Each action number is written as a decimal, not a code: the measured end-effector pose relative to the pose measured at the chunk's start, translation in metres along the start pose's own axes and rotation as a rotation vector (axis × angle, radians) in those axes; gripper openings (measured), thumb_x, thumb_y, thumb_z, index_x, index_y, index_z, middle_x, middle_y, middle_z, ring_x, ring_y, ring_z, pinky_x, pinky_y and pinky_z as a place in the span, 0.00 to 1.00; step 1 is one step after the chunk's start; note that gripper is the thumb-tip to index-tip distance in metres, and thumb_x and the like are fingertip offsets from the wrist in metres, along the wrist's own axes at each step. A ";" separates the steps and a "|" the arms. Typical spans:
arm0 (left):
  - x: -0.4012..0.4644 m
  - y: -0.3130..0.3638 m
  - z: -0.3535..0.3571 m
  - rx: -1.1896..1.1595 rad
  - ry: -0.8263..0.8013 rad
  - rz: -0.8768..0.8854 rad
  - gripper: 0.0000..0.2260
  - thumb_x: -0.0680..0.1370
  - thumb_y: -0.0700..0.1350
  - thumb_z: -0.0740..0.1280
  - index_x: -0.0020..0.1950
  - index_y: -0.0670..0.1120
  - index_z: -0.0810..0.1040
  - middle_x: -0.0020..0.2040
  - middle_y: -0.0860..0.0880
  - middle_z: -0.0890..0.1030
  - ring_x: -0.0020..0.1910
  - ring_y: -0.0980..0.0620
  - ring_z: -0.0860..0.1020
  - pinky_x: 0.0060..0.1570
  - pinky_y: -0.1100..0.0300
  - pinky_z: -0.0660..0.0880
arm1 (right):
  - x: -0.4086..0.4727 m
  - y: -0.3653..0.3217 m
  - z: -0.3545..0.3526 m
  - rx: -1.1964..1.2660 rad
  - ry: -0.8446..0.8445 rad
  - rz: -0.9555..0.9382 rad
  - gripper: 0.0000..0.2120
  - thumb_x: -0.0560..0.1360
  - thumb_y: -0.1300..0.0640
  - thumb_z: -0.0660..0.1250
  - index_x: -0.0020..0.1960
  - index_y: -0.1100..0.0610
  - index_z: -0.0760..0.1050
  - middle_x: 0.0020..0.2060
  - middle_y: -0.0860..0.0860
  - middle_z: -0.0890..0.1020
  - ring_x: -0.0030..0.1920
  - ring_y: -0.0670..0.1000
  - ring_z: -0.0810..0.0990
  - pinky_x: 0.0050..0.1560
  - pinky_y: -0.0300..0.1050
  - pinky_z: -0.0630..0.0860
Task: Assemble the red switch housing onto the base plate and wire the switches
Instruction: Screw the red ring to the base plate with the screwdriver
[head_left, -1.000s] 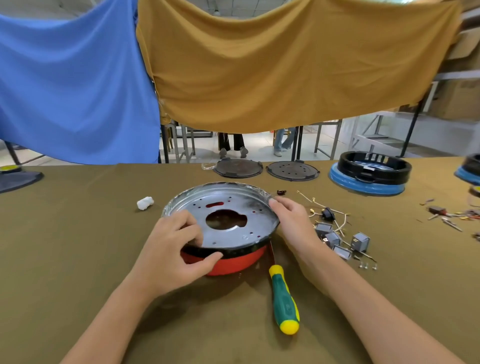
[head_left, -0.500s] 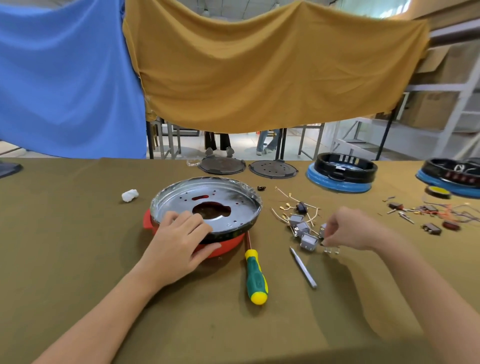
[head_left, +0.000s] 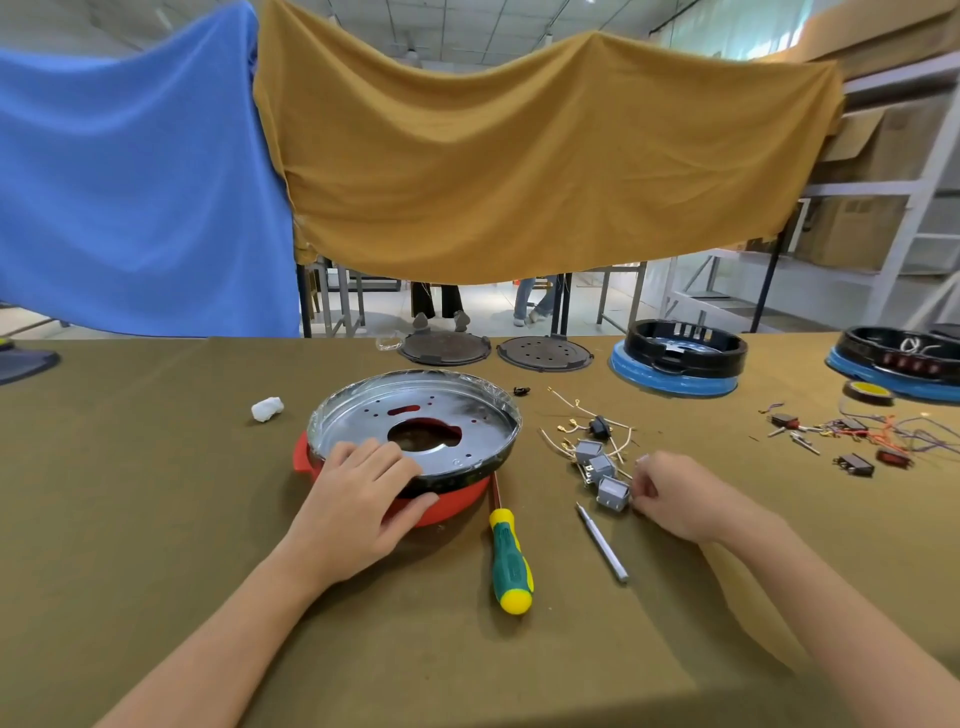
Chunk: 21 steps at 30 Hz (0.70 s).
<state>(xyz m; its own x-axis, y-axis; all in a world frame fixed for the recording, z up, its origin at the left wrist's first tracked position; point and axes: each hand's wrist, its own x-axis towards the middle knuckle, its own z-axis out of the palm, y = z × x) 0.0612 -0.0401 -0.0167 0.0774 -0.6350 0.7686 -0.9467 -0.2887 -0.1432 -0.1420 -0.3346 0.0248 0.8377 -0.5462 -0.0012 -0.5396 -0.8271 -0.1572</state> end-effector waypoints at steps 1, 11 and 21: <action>0.000 0.000 0.000 -0.003 -0.004 -0.003 0.12 0.79 0.56 0.64 0.45 0.47 0.77 0.42 0.53 0.76 0.41 0.52 0.72 0.44 0.56 0.67 | -0.001 0.000 0.001 -0.014 0.034 -0.001 0.04 0.79 0.58 0.64 0.47 0.55 0.77 0.44 0.49 0.77 0.43 0.46 0.76 0.44 0.39 0.74; 0.005 -0.001 -0.002 -0.088 -0.036 -0.063 0.11 0.79 0.54 0.63 0.47 0.48 0.79 0.42 0.56 0.76 0.40 0.55 0.72 0.44 0.54 0.70 | 0.014 -0.073 -0.012 0.572 0.380 -0.320 0.04 0.76 0.56 0.71 0.46 0.48 0.80 0.38 0.42 0.82 0.39 0.39 0.80 0.42 0.31 0.76; 0.013 -0.005 -0.006 -0.100 0.031 -0.155 0.07 0.77 0.51 0.65 0.43 0.51 0.81 0.41 0.59 0.76 0.42 0.56 0.71 0.49 0.56 0.62 | 0.052 -0.141 -0.012 1.165 0.370 -0.536 0.05 0.72 0.63 0.76 0.45 0.53 0.85 0.38 0.47 0.86 0.40 0.47 0.84 0.44 0.38 0.79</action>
<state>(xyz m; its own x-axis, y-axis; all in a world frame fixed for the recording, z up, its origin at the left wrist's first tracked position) 0.0653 -0.0422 -0.0020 0.2168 -0.5657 0.7956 -0.9506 -0.3078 0.0401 -0.0230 -0.2479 0.0584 0.7498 -0.3478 0.5629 0.3893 -0.4560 -0.8003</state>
